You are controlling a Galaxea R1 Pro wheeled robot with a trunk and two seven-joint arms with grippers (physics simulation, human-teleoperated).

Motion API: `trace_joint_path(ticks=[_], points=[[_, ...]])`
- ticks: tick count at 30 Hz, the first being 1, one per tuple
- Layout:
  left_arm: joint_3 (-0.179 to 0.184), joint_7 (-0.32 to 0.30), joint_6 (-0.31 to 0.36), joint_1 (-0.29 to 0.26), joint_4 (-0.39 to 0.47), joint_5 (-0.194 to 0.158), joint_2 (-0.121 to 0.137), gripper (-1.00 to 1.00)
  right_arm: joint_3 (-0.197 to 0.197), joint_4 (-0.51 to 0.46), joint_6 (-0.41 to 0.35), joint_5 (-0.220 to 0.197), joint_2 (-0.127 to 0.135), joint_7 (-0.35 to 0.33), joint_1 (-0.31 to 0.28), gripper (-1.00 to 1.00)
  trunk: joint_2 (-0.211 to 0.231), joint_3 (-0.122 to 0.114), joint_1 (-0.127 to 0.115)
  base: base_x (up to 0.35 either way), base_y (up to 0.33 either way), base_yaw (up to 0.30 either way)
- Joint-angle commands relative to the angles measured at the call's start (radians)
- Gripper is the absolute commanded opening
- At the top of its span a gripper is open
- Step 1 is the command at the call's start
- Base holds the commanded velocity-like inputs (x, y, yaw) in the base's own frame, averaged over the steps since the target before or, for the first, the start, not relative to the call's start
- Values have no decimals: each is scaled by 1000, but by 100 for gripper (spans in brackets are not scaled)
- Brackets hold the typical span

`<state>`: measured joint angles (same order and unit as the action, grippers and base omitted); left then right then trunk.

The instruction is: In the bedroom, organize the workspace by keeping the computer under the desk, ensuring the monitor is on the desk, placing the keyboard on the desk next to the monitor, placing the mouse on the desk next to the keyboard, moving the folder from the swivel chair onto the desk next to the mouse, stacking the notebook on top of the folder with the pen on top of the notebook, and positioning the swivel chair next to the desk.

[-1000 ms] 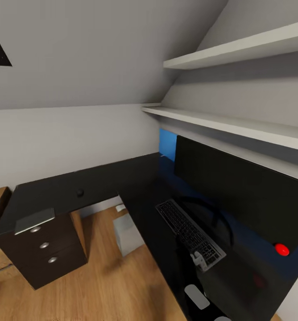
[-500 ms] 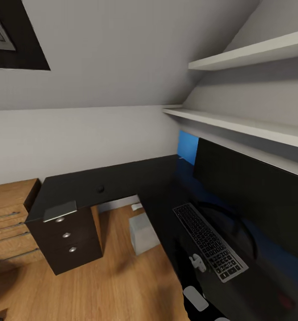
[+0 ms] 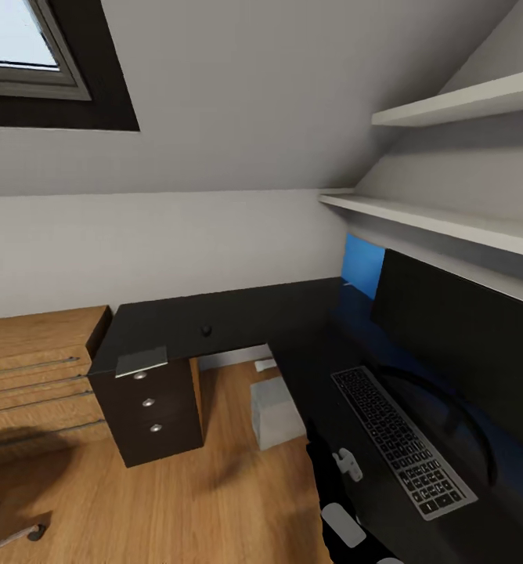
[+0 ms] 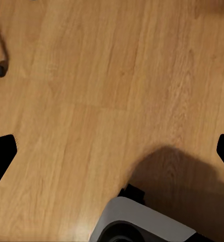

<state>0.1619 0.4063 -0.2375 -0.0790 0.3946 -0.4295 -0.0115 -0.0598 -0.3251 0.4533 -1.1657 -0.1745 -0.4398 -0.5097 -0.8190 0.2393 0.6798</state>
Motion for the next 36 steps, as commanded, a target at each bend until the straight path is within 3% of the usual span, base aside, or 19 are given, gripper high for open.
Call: trace_joint_path(ticks=[1,10,36], points=[[8,6,-5,-1,0,-9,1,100,-6,2,5,-9,0,15,0,100,-1,0,0,0,0,241],[8,6,-5,-1,0,-9,1,100,-6,3,4,-8,0,76,-1,100,-1,-8,0,0,0,240],[2,6,-4,-1,0,-11,4,100,-5,3,5,-9,0,85,-1,100,-1,-34,0,0,0,239]])
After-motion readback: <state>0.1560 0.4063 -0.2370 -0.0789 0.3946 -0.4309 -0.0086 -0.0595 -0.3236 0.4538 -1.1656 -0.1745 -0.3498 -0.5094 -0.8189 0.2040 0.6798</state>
